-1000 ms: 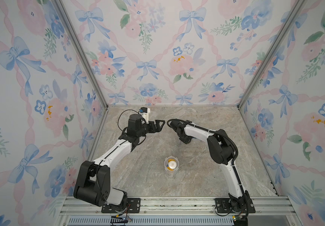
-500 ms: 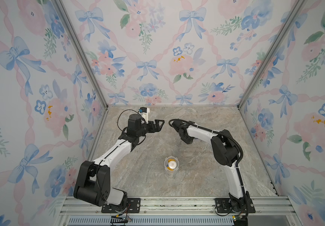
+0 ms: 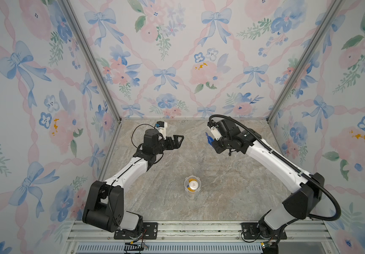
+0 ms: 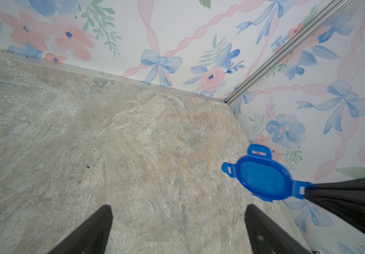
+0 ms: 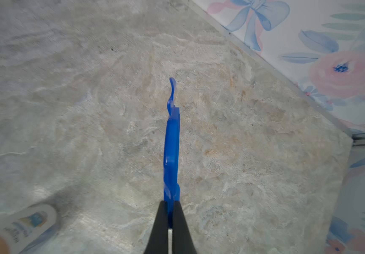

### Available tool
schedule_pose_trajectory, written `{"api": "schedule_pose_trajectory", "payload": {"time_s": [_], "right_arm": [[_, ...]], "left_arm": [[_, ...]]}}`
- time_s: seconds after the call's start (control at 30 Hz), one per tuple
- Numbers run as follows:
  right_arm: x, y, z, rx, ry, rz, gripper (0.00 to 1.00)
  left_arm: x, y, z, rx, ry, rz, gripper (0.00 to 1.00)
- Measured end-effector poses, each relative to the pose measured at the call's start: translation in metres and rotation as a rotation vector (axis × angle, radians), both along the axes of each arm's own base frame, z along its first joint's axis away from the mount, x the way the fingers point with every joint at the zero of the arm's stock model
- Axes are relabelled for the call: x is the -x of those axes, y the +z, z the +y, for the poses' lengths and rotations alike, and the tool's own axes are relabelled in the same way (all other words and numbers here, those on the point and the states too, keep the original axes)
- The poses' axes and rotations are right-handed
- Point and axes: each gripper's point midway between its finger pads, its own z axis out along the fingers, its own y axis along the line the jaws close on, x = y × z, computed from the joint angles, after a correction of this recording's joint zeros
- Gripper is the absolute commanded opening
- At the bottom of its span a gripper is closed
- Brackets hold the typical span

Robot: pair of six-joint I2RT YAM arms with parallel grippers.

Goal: Pack away toiletry kits
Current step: Pick up the lid from the center of the board, then close the lid on the container.

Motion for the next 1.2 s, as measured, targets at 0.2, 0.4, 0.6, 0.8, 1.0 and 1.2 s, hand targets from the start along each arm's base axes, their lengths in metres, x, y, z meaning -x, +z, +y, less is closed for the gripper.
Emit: {"api": "schedule_pose_trajectory", "payload": {"time_s": [0.2, 0.4, 0.6, 0.8, 1.0, 1.2], "right_arm": [[0.044, 0.039, 0.022, -0.283, 0.091, 0.065, 0.00], [0.095, 0.038, 0.047, -0.471, 0.178, 0.211, 0.00], [0.147, 0.030, 0.066, -0.635, 0.255, 0.360, 0.00], [0.179, 0.030, 0.086, -0.802, 0.328, 0.484, 0.00], [0.196, 0.020, 0.100, -0.877, 0.392, 0.630, 0.00], [0.195, -0.003, 0.110, -0.848, 0.422, 0.732, 0.00]], "left_arm": [[0.007, 0.012, 0.011, -0.017, 0.032, -0.035, 0.97], [0.011, 0.026, 0.043, -0.011, 0.109, -0.078, 0.97], [0.011, 0.022, 0.061, -0.030, 0.157, -0.069, 0.97], [0.012, 0.019, 0.062, -0.040, 0.162, -0.061, 0.97], [0.014, 0.010, 0.063, -0.049, 0.164, -0.039, 0.97], [0.015, 0.004, 0.066, -0.066, 0.177, -0.028, 0.97]]}}
